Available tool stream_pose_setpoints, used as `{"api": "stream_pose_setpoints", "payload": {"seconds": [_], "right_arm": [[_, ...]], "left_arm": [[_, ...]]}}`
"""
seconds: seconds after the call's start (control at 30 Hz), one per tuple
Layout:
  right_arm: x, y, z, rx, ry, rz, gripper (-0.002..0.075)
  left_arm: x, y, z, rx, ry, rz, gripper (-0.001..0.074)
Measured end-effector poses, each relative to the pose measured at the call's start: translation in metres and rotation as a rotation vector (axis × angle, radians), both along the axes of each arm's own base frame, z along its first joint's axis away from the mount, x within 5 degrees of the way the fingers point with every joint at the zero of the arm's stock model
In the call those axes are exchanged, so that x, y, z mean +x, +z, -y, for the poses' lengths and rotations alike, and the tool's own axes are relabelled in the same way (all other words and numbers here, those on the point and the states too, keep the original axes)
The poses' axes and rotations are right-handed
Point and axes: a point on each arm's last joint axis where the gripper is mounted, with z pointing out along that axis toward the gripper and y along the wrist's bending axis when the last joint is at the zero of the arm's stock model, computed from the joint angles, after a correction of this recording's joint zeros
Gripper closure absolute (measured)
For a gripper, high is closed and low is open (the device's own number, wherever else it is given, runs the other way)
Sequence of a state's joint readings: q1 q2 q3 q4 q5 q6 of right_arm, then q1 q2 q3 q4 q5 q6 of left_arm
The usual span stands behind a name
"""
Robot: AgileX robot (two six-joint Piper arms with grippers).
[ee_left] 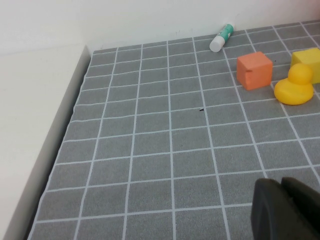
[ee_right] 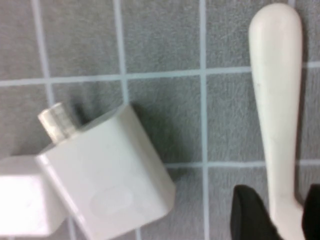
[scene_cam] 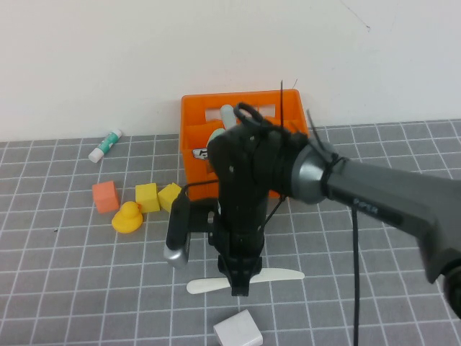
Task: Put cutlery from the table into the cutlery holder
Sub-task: Pick up the knife
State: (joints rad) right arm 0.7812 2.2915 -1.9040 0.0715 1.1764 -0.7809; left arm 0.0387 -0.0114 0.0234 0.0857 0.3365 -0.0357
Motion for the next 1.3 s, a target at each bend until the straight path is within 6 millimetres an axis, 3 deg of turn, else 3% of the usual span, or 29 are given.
{"api": "stream_pose_setpoints", "payload": {"seconds": [0.43, 0.63, 0.7, 0.83, 0.97, 1.13, 1.3], "right_arm": [[0.009, -0.040, -0.007, -0.003, 0.025, 0.024, 0.0474], [0.009, -0.041, -0.007, -0.005, 0.027, 0.029, 0.0474], [0.010, -0.042, -0.007, -0.010, 0.029, 0.031, 0.0493], [0.010, -0.041, -0.007, -0.008, 0.029, 0.034, 0.0600], [0.008, -0.041, -0.007, -0.007, 0.021, 0.015, 0.0599], [-0.002, -0.032, -0.005, -0.016, -0.017, -0.080, 0.0600], [-0.006, 0.006, -0.003, 0.060, -0.075, -0.030, 0.0600]], "left_arm": [[0.000, 0.000, 0.000, 0.000, 0.000, 0.000, 0.0736], [0.000, 0.000, 0.000, 0.001, 0.000, 0.000, 0.0736], [0.000, 0.000, 0.000, 0.001, 0.000, 0.000, 0.0736], [0.000, 0.000, 0.000, 0.001, 0.000, 0.000, 0.0736], [0.000, 0.000, 0.000, 0.001, 0.000, 0.000, 0.0736], [0.000, 0.000, 0.000, 0.001, 0.000, 0.000, 0.0736], [0.000, 0.000, 0.000, 0.001, 0.000, 0.000, 0.0736]]}}
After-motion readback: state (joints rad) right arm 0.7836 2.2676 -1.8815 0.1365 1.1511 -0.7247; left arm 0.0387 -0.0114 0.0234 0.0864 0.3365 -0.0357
